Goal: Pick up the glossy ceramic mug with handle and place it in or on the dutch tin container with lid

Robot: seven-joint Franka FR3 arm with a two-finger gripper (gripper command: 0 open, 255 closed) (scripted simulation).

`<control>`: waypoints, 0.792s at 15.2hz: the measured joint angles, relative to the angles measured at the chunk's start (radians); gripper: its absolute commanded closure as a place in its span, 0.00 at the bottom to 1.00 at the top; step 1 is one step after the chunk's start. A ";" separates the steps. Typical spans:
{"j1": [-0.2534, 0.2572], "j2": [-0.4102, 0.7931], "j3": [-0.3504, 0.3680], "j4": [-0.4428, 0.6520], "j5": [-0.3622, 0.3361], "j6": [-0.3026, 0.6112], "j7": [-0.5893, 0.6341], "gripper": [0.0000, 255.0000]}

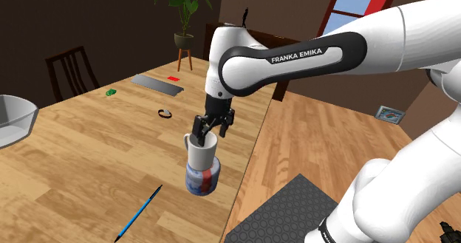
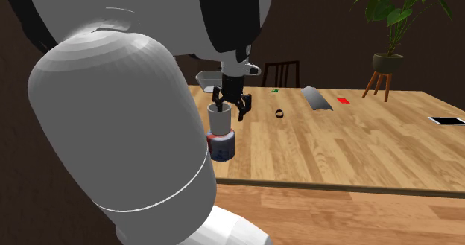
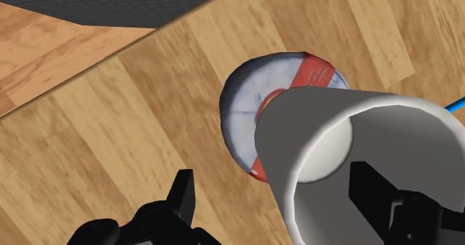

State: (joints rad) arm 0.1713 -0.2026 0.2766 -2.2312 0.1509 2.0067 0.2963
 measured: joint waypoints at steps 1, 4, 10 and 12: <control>0.000 0.000 0.000 0.000 0.000 0.000 0.000 0.00; -0.003 -0.015 -0.006 0.059 -0.002 -0.072 0.001 0.00; -0.006 -0.026 -0.012 0.103 -0.003 -0.129 -0.001 0.00; -0.006 -0.026 -0.012 0.103 -0.004 -0.129 -0.001 0.00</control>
